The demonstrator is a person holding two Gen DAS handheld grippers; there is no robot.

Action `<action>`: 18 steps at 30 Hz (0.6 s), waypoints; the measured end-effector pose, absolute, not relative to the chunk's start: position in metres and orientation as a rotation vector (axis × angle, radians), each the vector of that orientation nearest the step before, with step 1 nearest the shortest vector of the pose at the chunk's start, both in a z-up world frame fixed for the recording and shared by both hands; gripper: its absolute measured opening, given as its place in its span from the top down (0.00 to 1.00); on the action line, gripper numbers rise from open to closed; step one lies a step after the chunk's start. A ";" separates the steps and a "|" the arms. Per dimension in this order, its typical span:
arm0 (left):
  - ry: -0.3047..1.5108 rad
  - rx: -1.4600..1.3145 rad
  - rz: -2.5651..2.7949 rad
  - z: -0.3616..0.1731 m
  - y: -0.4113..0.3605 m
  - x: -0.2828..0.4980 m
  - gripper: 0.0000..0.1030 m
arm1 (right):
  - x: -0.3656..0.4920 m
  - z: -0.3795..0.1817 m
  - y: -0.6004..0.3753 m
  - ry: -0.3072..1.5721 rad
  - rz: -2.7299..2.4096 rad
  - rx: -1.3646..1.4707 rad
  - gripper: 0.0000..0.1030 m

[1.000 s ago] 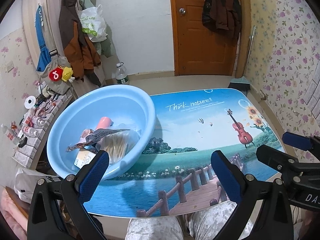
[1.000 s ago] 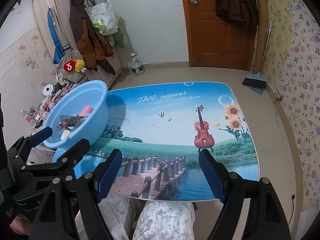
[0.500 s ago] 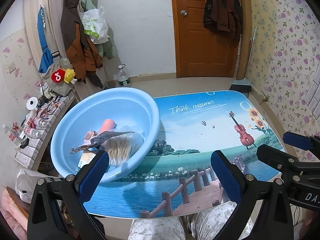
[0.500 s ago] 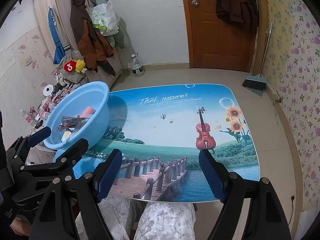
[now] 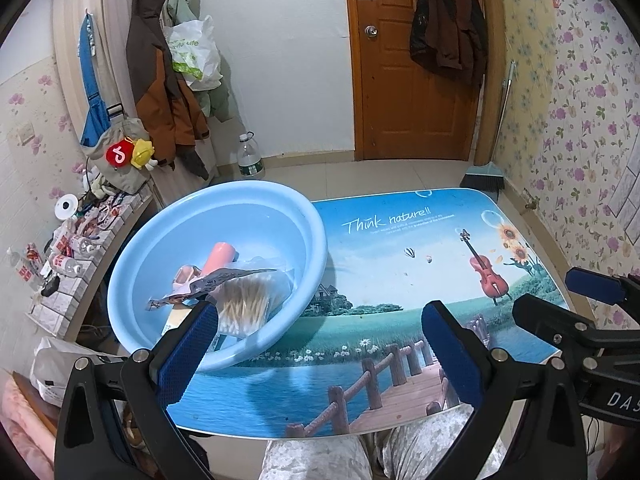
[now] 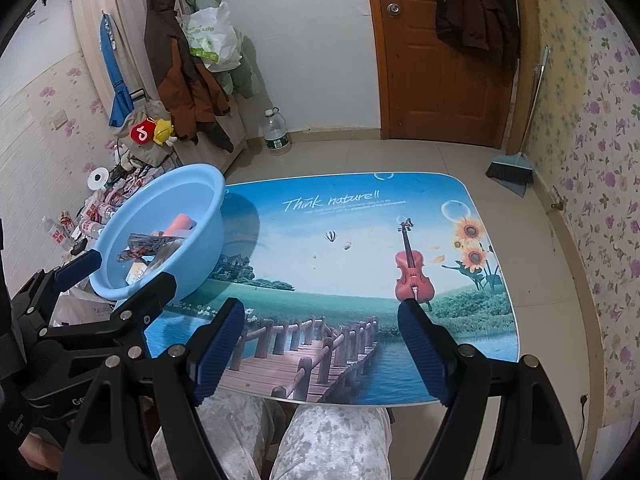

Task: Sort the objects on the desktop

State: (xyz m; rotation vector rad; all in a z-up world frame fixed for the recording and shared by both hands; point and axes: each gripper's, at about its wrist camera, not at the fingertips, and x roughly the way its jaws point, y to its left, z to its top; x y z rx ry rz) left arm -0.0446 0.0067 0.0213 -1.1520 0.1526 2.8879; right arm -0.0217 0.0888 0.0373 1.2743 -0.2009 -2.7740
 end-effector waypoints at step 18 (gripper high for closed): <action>0.137 -1.149 2.895 0.021 0.001 -0.043 0.00 | -0.021 0.037 0.086 -0.193 -2.768 1.275 0.22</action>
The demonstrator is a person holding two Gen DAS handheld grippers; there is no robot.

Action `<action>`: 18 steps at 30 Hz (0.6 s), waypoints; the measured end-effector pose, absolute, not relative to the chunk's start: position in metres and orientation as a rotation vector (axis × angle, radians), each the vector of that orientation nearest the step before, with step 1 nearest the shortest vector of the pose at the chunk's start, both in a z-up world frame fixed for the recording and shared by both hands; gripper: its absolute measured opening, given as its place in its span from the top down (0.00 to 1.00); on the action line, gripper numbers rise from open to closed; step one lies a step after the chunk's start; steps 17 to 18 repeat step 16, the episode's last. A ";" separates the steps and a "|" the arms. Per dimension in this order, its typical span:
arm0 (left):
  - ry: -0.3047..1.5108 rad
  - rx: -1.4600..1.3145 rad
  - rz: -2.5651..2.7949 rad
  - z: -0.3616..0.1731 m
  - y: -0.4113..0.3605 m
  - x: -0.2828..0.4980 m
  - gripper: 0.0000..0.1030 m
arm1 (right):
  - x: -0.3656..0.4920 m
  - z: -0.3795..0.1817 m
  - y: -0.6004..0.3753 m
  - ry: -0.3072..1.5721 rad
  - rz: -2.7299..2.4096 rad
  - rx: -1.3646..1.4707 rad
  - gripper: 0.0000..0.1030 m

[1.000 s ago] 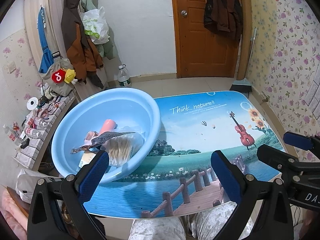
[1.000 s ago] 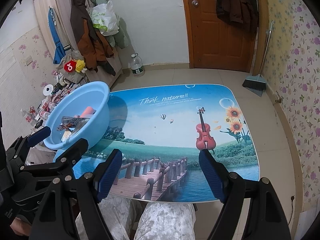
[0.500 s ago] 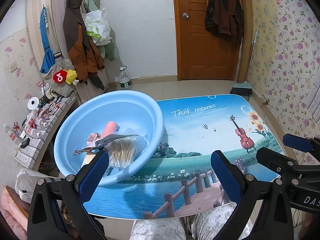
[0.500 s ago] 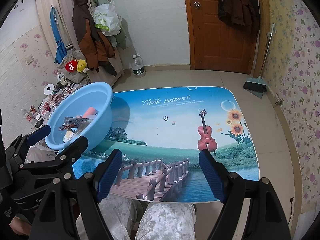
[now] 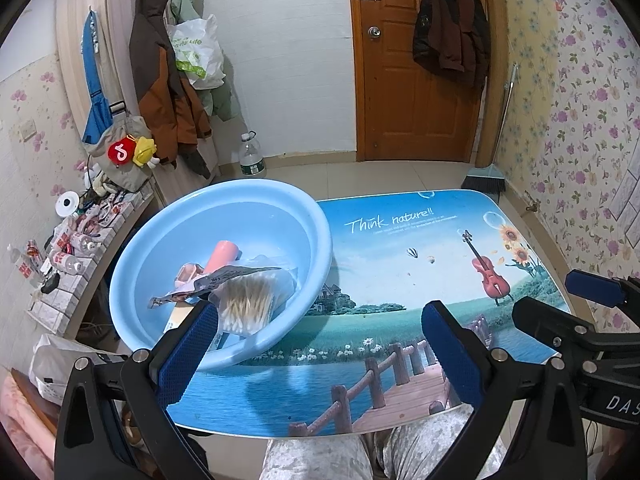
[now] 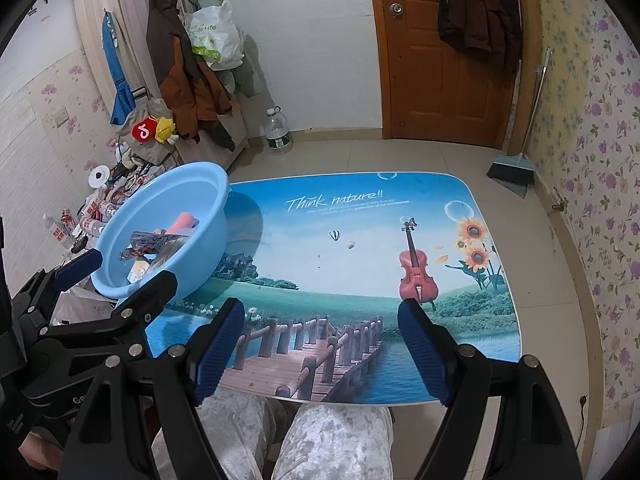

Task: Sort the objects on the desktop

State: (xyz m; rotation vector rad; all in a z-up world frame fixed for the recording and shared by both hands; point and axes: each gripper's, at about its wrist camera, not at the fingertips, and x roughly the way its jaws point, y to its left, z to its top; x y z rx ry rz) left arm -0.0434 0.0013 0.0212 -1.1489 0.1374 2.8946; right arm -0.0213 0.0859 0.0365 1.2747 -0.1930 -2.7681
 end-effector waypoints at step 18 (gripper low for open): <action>0.128 -1.115 2.912 0.023 -0.001 -0.040 0.01 | -0.021 0.035 0.084 -0.193 -2.763 1.277 0.22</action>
